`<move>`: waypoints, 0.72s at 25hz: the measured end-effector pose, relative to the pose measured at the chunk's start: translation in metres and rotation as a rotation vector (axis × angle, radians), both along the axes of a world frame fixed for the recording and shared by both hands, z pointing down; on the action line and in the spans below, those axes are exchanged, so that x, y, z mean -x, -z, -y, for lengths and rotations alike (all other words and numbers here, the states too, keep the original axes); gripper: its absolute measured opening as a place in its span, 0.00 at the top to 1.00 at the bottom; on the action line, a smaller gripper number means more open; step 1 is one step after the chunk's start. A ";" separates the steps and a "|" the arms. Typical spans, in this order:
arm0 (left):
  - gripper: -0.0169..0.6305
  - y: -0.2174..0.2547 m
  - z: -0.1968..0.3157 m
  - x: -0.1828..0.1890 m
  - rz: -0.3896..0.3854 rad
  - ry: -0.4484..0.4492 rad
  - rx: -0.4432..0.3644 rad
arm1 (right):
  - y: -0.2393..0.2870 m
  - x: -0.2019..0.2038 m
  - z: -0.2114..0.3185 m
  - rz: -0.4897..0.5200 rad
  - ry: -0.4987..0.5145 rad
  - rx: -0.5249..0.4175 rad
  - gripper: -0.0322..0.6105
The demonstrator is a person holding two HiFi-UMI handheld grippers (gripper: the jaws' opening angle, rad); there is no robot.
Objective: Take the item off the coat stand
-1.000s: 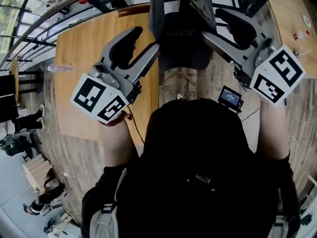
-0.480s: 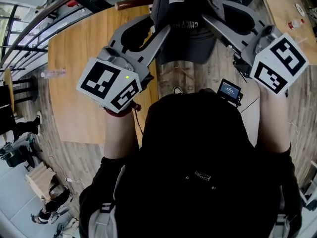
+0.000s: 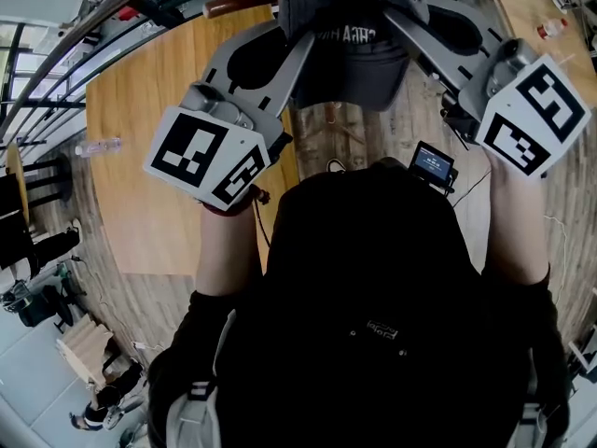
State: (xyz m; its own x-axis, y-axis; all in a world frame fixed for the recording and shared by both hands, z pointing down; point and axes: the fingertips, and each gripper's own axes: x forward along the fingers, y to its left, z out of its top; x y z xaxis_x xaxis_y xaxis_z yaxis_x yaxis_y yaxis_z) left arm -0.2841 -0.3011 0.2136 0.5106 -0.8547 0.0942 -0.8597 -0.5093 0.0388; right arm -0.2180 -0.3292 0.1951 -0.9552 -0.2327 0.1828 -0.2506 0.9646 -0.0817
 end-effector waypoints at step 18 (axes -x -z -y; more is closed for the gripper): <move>0.91 0.022 -0.023 -0.001 -0.040 0.124 -0.091 | 0.020 -0.003 -0.016 0.035 0.087 -0.008 0.90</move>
State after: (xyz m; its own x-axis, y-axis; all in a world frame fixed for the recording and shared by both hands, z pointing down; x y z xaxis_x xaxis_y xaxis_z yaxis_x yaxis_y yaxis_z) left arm -0.2832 -0.2781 0.1913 0.4023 -0.9155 -0.0053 -0.9149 -0.4023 0.0327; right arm -0.2152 -0.3135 0.1754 -0.9777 -0.1498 0.1470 -0.1629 0.9833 -0.0811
